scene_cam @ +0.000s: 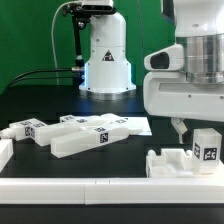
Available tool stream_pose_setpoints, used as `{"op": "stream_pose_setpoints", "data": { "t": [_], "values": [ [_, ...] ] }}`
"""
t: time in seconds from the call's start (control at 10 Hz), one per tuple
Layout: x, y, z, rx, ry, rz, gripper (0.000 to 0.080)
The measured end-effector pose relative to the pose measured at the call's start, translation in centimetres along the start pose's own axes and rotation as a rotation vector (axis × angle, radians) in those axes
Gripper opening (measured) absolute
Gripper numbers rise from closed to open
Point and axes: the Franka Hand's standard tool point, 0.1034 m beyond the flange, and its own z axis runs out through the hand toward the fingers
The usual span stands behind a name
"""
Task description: Assemble chair
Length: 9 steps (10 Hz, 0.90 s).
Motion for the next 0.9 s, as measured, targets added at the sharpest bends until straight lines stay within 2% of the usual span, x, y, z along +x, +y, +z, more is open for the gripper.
{"op": "stream_pose_setpoints", "data": {
  "t": [0.2,0.3,0.4,0.5,0.6,0.7,0.9],
  "values": [
    [0.07,0.08,-0.01,-0.004,0.002,-0.123,0.0648],
    [0.21,0.12,-0.05,-0.016,0.011,-0.261,0.0648],
    [0.21,0.15,-0.03,-0.016,0.011,-0.209,0.0645],
    [0.24,0.18,-0.02,-0.016,0.011,-0.207,0.0486],
    [0.22,0.18,0.01,-0.015,0.011,-0.155,0.0486],
    [0.21,0.18,0.03,-0.014,0.011,-0.077,0.0303],
    [0.30,0.27,0.03,-0.014,0.013,0.147,0.0284]
  ]
}}
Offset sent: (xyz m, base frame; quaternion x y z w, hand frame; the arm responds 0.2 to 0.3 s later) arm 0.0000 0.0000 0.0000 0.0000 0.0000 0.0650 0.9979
